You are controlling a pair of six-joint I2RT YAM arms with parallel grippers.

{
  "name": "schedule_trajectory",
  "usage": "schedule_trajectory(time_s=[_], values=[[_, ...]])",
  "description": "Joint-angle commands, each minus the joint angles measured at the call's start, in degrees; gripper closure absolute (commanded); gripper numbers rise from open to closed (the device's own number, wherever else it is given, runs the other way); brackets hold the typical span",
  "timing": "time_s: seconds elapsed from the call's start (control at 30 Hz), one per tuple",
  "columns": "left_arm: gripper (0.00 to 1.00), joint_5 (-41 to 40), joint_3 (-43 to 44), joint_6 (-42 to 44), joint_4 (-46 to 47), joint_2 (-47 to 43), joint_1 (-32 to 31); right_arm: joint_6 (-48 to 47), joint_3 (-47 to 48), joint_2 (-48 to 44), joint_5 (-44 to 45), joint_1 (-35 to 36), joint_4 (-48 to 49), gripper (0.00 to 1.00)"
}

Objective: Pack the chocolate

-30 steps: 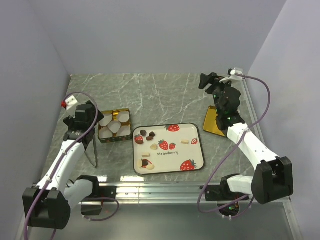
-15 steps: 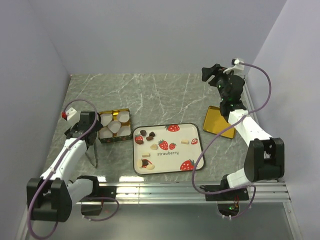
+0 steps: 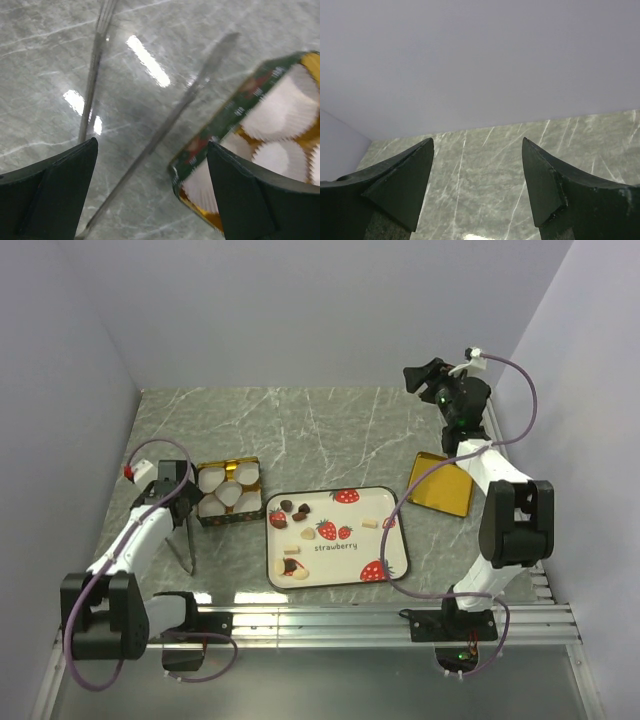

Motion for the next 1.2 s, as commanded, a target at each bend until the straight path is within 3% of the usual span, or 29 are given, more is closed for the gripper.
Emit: schedule_trajectory(time_s=[0.0,0.37,0.8,1.03,1.17], values=[[0.05,1.5,2.7,1.3,0.0,4.4,2.7,1.7,3.9,2.0,-2.7,-0.5,4.4,0.23],[0.22,3.4,6.2,6.7,2.8,10.8,4.7,1.8,4.1,2.8,-2.6,-2.0,5.0,0.25],[0.27,6.6,6.3,10.0,6.0,14.7,4.7,1.3,-0.7,-3.5,-1.7,-2.0,5.0,0.25],[0.56,7.2,8.2,11.9,6.4,18.9,4.5,0.2,-3.5,-9.2,-0.6,-2.0,3.8,0.25],[0.63,5.4,8.7,12.5,6.7,19.0,4.5,-0.3,-5.7,-12.3,0.0,-1.9,3.8,0.25]])
